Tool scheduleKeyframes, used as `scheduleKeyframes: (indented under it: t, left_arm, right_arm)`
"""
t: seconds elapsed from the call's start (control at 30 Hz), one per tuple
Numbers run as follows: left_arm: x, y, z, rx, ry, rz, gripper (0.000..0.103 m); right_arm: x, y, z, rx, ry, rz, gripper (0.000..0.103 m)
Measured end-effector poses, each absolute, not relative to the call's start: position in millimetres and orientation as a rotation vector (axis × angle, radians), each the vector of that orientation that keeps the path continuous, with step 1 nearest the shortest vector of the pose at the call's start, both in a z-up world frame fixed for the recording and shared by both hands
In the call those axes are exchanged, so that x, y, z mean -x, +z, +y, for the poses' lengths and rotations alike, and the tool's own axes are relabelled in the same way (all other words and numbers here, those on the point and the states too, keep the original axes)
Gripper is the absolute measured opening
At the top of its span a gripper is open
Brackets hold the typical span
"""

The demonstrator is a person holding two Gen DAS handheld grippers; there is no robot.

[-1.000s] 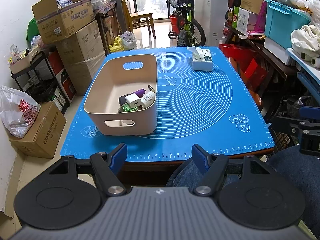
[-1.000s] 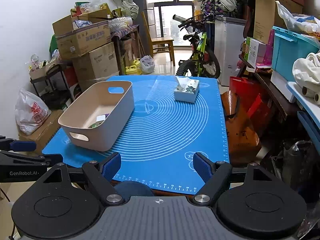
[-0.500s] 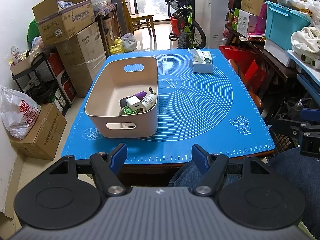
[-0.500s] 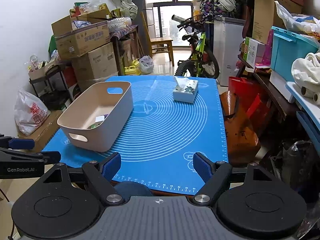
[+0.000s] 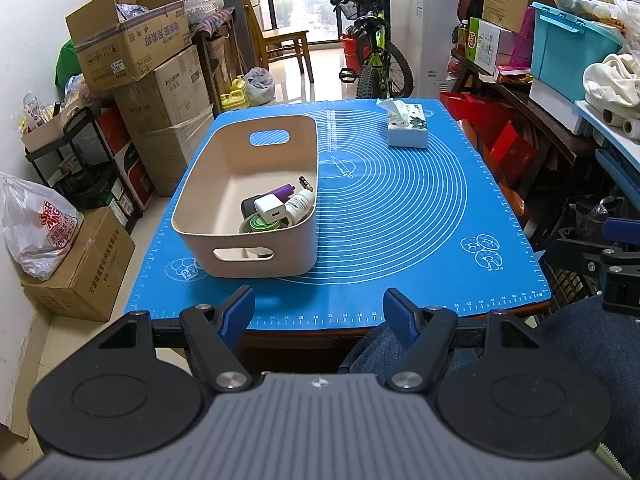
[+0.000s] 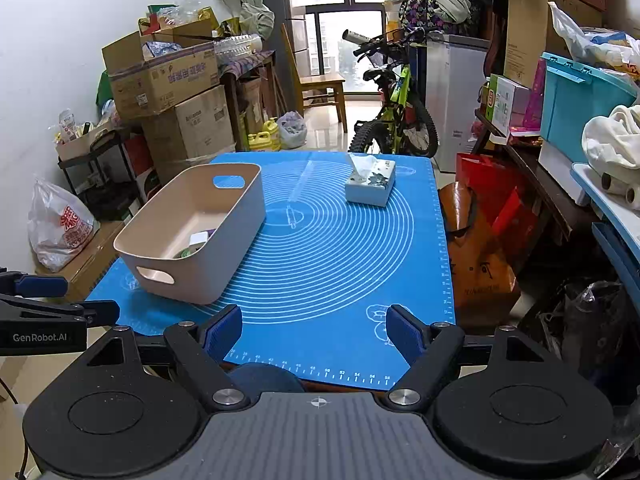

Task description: Organize rigid objects

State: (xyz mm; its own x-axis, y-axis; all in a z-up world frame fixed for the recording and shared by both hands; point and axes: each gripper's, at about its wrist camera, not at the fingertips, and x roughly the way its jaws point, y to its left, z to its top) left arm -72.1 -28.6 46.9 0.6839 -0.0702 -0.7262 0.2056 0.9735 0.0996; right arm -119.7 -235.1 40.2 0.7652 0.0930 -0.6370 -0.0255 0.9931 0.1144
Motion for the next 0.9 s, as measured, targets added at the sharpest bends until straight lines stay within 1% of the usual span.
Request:
scheduleKeyframes:
  t: [0.9]
  left_arm:
    - [71.7,47.7,-27.6,-0.179,-0.155,0.805,0.072]
  right_arm:
    - [119.4,41.0,-236.0,-0.100,0.065,0.700,0.082]
